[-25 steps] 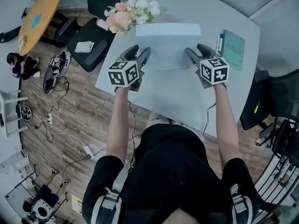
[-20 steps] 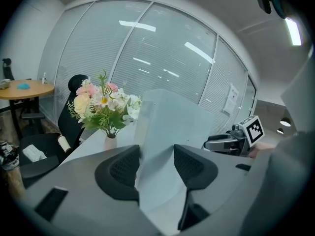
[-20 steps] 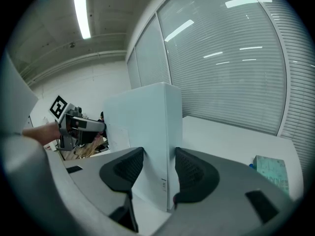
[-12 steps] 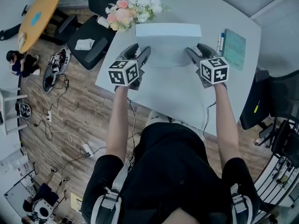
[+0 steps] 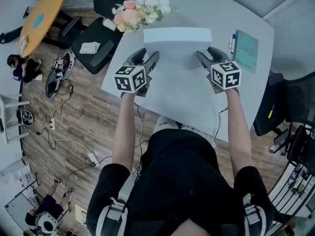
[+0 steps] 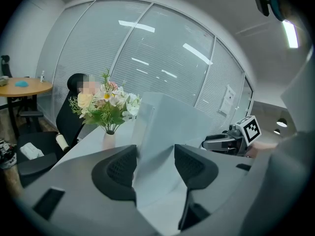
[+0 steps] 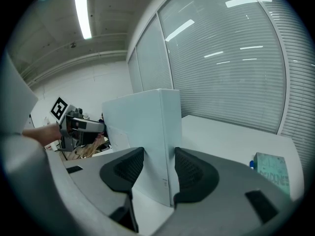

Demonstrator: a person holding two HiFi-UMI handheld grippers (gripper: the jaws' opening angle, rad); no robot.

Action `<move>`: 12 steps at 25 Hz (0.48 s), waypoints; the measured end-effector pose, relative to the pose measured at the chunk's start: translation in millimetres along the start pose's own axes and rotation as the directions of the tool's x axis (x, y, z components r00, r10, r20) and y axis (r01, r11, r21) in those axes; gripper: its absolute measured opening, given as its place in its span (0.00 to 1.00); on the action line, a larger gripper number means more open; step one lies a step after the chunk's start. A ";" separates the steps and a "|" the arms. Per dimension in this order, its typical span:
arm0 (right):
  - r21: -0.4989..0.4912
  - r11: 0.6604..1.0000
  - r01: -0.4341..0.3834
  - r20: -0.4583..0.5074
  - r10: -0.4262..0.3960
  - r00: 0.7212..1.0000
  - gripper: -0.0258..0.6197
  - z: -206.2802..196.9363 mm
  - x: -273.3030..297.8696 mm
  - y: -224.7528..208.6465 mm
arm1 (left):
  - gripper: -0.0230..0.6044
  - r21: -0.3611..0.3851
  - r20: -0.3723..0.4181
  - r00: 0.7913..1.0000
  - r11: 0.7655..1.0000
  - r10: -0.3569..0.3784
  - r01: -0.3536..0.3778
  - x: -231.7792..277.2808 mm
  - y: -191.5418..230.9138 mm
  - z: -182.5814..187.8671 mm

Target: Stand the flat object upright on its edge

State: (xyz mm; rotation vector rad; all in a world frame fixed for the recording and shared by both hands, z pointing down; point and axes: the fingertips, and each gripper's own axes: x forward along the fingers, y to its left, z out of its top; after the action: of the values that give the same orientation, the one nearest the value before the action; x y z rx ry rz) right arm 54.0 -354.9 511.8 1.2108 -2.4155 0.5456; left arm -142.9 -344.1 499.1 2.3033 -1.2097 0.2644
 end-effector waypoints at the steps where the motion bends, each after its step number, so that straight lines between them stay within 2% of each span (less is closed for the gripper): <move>1: 0.002 1.000 0.001 0.000 -0.001 1.000 0.37 -0.7 -0.6 0.6 | 0.41 0.002 0.000 1.000 1.000 0.000 0.000 -0.7 -0.5 -0.7; 12: 0.001 1.000 0.000 0.007 0.000 1.000 0.37 -6.8 -9.1 4.6 | 0.41 -0.001 0.010 1.000 1.000 0.018 -0.018 -4.2 -4.6 -8.1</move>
State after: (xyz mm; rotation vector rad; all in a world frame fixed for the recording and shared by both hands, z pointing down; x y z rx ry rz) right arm 56.4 -343.0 512.2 1.2150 -2.4208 0.5431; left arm -141.0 -334.7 502.6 2.2969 -1.2364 0.2591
